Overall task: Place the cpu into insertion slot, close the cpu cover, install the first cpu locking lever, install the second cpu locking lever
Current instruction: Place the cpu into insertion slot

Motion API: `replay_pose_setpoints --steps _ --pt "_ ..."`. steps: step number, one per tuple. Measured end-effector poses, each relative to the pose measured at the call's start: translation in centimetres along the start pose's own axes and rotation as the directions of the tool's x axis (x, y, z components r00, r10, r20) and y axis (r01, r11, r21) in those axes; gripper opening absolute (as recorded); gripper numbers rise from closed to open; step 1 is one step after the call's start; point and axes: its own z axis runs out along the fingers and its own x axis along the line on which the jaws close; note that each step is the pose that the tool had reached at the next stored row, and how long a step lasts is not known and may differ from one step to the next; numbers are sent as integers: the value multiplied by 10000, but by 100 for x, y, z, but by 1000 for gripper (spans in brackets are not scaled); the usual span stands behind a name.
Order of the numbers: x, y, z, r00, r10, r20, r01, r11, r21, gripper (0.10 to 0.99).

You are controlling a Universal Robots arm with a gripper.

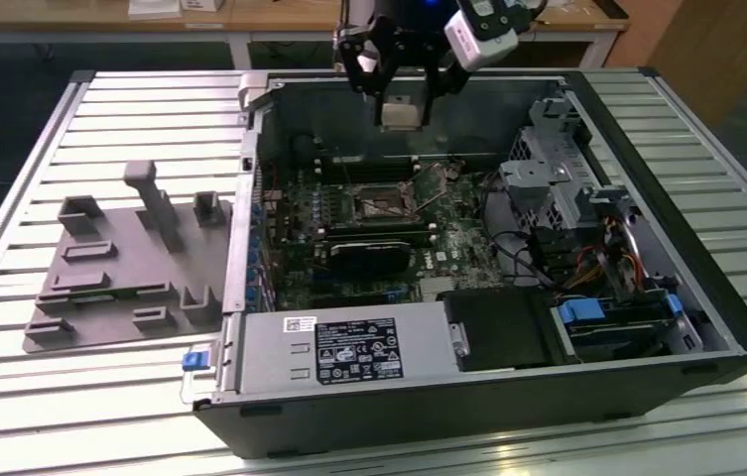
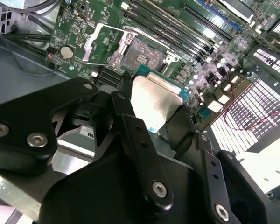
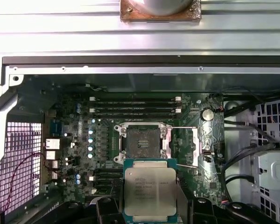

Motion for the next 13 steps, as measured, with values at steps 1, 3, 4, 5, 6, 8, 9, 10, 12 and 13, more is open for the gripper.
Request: replay_pose_setpoints --steps 1,3,4,5,6,8,9,10,12,13 --pt "0 -1 14 10000 0 1 0 10000 0 537" --pt "1 -4 41 10000 0 1 0 10000 0 537" --pt "1 -5 55 10000 0 2 0 10000 0 537" --pt "1 -6 68 10000 -1 1 1 10000 1 537" --pt "1 -8 82 10000 -1 1 1 10000 1 537" --pt "2 -10 113 10000 0 2 0 10000 1 537" --pt "3 -12 133 10000 0 3 0 10000 0 537" --pt "4 -14 151 10000 1 4 -1 10000 1 537" --pt "5 -17 186 10000 -1 6 1 10000 1 537" --pt "6 -19 204 10000 -1 7 1 10000 0 537"
